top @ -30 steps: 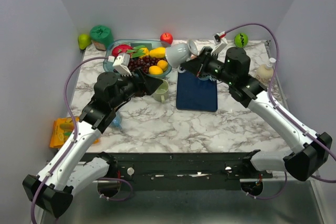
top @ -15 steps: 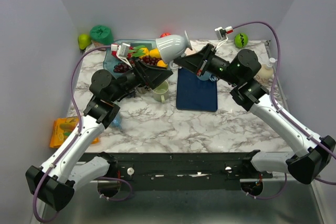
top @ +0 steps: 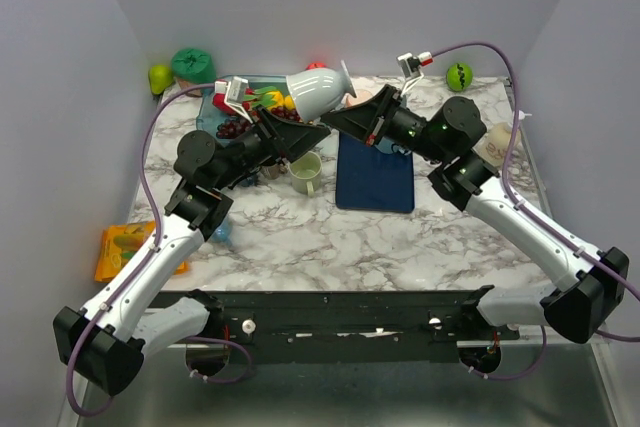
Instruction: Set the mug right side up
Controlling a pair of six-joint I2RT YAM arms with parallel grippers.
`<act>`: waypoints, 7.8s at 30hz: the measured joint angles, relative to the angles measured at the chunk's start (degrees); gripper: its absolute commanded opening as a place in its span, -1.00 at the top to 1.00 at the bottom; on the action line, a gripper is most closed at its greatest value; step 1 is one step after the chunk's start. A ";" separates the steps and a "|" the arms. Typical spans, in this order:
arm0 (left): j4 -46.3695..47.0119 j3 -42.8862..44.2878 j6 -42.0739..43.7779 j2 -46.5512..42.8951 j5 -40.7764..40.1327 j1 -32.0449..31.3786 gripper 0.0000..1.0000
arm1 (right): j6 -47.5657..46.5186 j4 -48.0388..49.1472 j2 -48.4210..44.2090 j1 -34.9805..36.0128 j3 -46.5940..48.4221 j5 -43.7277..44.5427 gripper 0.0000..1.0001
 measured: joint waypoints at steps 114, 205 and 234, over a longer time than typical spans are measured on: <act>-61.13 -12.46 16.06 7.39 -56.78 -6.91 1.00 | -16.92 -49.66 7.56 -8.66 -2.10 40.02 -1.00; -53.99 4.55 26.62 -5.09 -44.30 -5.09 -0.98 | -58.73 -45.13 43.65 -20.65 20.33 27.30 0.99; -22.05 -1.38 20.76 -6.95 -10.78 -4.96 -0.97 | -26.08 -19.47 -3.93 -2.82 1.95 2.47 0.99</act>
